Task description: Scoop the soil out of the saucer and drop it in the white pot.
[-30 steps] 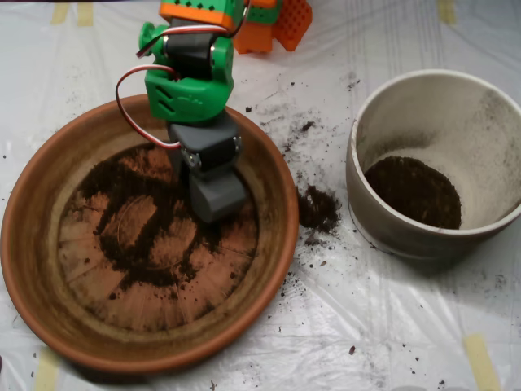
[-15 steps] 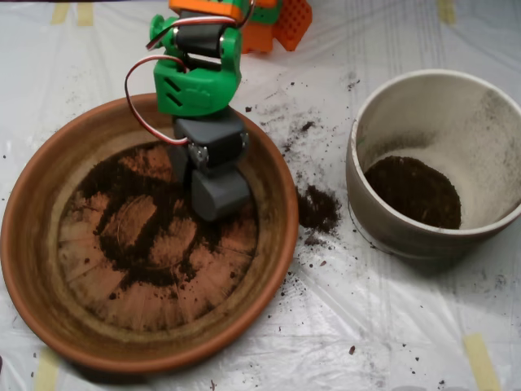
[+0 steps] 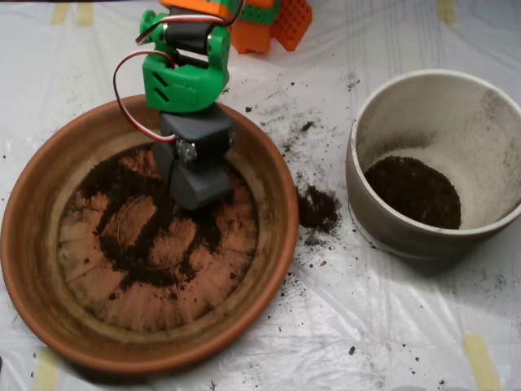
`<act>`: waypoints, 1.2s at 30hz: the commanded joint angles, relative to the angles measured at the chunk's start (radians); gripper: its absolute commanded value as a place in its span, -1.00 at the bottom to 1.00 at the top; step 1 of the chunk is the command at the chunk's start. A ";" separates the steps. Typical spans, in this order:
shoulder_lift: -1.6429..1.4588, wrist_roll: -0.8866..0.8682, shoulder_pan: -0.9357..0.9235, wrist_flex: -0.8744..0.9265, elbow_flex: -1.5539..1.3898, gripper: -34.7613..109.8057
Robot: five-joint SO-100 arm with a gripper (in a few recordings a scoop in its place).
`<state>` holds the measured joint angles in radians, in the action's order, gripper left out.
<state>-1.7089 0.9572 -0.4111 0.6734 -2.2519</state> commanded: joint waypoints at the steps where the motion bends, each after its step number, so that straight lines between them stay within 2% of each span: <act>1: -0.081 -0.026 -0.040 -0.025 0.000 -0.53; 4: -0.127 -0.158 -0.023 -0.021 0.057 -0.53; 9: -0.250 -0.489 0.008 -0.106 0.075 -0.53; 14: -0.380 -0.710 0.018 -0.071 0.132 -0.53; 17: -0.451 -0.764 0.032 -0.015 0.186 -0.53; 27: -0.535 -0.787 0.181 0.247 0.463 -0.53; 36: -0.459 -0.818 0.492 0.462 0.732 -0.53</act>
<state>-2.1644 0.1304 -0.0153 1.0830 -1.6828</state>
